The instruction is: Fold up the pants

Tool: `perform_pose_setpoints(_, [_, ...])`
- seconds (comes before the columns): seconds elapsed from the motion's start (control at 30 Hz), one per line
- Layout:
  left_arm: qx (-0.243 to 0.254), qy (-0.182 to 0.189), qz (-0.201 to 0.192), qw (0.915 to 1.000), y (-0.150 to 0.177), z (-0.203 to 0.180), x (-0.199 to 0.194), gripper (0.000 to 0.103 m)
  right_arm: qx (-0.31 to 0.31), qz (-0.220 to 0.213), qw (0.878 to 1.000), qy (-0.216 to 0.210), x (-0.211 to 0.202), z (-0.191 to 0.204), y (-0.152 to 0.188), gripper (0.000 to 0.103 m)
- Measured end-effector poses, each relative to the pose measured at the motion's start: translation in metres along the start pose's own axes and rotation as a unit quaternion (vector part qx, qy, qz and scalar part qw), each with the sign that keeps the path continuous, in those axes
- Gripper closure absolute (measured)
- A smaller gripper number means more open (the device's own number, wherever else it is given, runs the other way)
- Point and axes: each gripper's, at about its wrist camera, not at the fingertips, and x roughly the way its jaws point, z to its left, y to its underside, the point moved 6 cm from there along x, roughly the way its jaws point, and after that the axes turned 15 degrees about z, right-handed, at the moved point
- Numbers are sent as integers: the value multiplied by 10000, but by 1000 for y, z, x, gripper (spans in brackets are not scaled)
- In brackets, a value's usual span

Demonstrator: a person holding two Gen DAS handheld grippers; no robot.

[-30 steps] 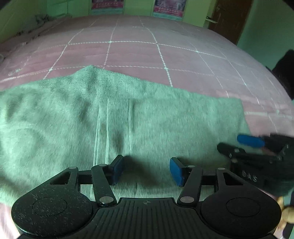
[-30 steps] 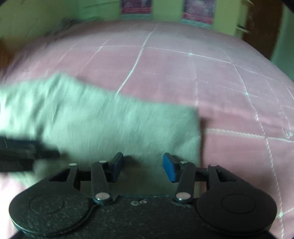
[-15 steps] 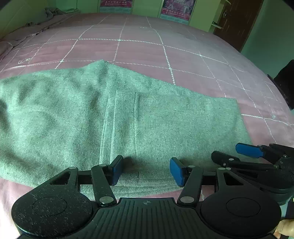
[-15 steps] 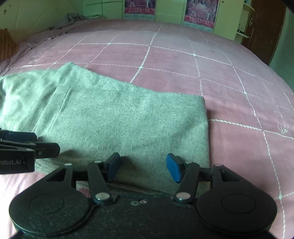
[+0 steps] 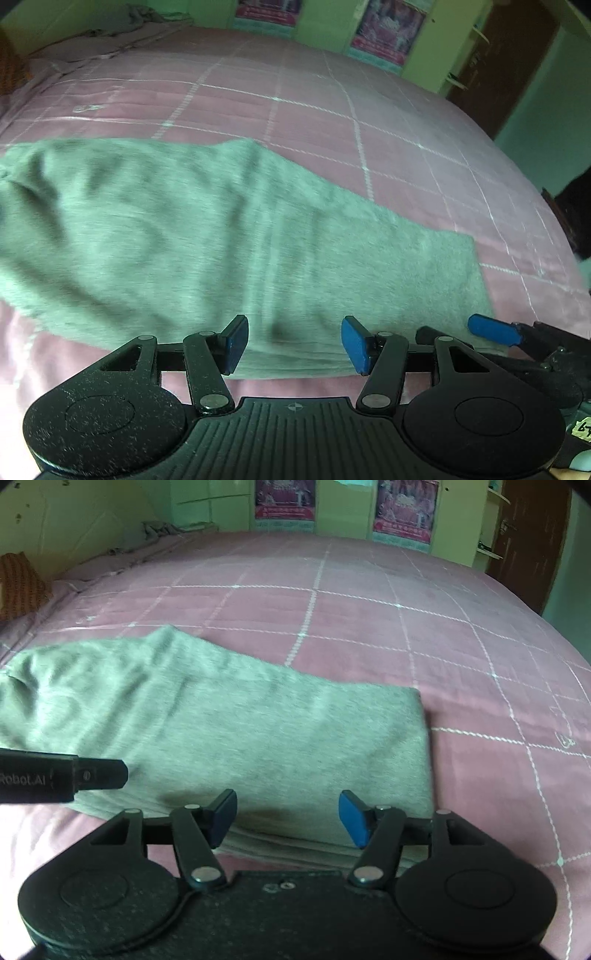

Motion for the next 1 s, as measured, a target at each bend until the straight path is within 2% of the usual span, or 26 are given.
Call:
perform_pose_setpoints(0.13, [-474,1,-109,9988,3,45,-19,46,-155,-78,9998,-93,-4,21,-3,39])
perform_pose_setpoints(0.17, [-589,-18,-127,9982,4,58,-24,41,-170,-109,9997,-137,-4,27,-5,38])
perform_pose_setpoints(0.2, [-711,-51,-148,9973,6,71,-28,32,-183,-119,9996,-175,-4,32,-6,38])
perform_pose_setpoints(0.27, [-970,-167,-248,9948,8,99,-36,24,-225,-112,9993,-272,-3,44,-9,38])
perform_pose_setpoints(0.4, [-1604,-132,-298,9865,15,156,-44,24,-268,-92,9988,-403,1,62,-14,38])
perform_pose_setpoints(0.47, [-2026,53,-334,9787,18,181,-43,24,-332,-79,9985,-420,3,71,-15,38])
perform_pose_setpoints(0.6, [-2799,526,-428,9576,24,222,-36,24,-421,-19,9981,-449,7,84,-16,36])
perform_pose_setpoints(0.77, [-3362,1004,-536,9349,27,246,-18,24,-492,95,9978,-436,14,91,-14,36])
perform_pose_setpoints(0.83, [-3562,1237,-612,9242,26,254,-11,29,-490,137,9978,-420,17,91,-13,36])
perform_pose_setpoints(0.97, [-3856,1655,-584,9058,21,267,10,55,-499,177,9979,-381,21,90,-12,30])
perform_pose_setpoints(1.0, [-3952,1729,-559,9004,20,270,18,56,-501,188,9978,-380,22,90,-12,29])
